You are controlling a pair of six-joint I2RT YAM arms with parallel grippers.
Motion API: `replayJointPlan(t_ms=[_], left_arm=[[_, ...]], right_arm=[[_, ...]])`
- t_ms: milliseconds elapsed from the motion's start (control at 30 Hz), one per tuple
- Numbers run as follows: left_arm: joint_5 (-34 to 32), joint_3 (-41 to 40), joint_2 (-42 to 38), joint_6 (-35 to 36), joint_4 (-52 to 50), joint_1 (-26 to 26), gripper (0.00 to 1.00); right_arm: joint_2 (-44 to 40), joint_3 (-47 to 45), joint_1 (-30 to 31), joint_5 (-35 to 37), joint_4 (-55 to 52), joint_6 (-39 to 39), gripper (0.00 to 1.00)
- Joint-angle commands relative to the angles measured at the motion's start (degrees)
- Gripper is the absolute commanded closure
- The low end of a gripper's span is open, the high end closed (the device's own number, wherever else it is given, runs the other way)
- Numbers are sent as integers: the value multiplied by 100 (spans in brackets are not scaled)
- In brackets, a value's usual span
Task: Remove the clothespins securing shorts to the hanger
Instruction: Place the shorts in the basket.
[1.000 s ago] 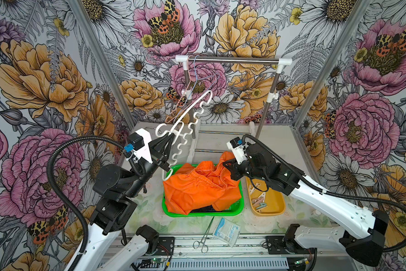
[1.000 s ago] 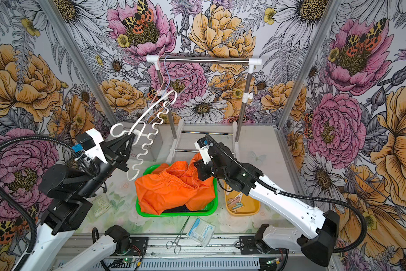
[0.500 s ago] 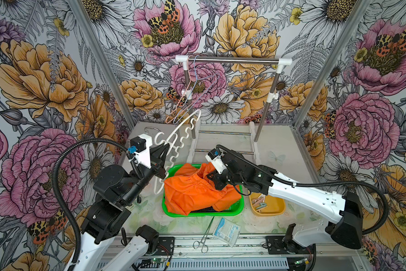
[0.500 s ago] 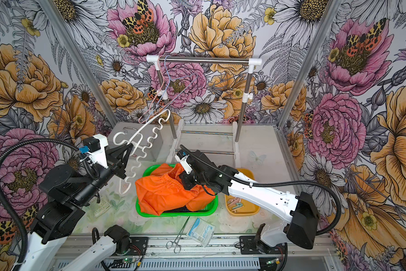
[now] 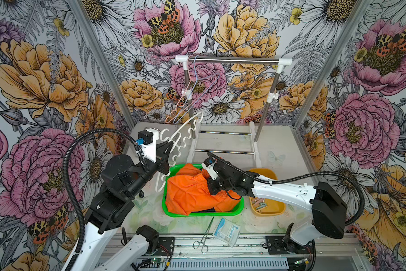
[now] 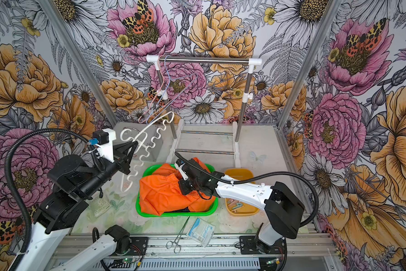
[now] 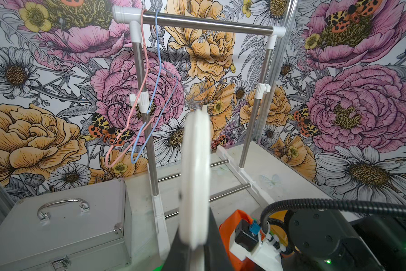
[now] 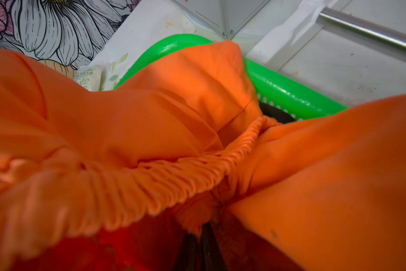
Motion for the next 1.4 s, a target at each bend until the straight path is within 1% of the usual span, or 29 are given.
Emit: replayJointPlan(t_ms=[0, 133, 367, 567, 667, 767, 833, 900, 1100, 1367], left_arm=[[66, 148, 92, -55, -20, 24, 100], [12, 184, 190, -46, -61, 33, 100], [-25, 374, 408, 64, -309, 23, 100], [-152, 372, 527, 165, -345, 38, 100], [-240, 393, 600, 247, -358, 69, 100], [-318, 564, 745, 345, -537, 106, 100], [-377, 747, 881, 376, -728, 121, 100], [-374, 889, 1003, 408, -863, 131, 100], [-293, 1227, 1303, 539, -1148, 146, 100], [141, 1573, 1692, 738, -1283, 370, 100]], right_arm=[[467, -478, -288, -83, 119, 367, 93], [838, -716, -525, -177, 434, 486, 93], [1368, -868, -752, -41, 435, 489, 95], [1674, -787, -697, 175, -103, 258, 96], [1598, -809, -722, 227, -189, 236, 96], [1219, -675, -764, 237, -313, 145, 91], [946, -442, -788, 202, -457, 73, 85], [724, -201, -805, 142, -549, 24, 81], [263, 331, -805, 26, -670, 7, 68], [-563, 461, -805, 83, -890, -19, 59]])
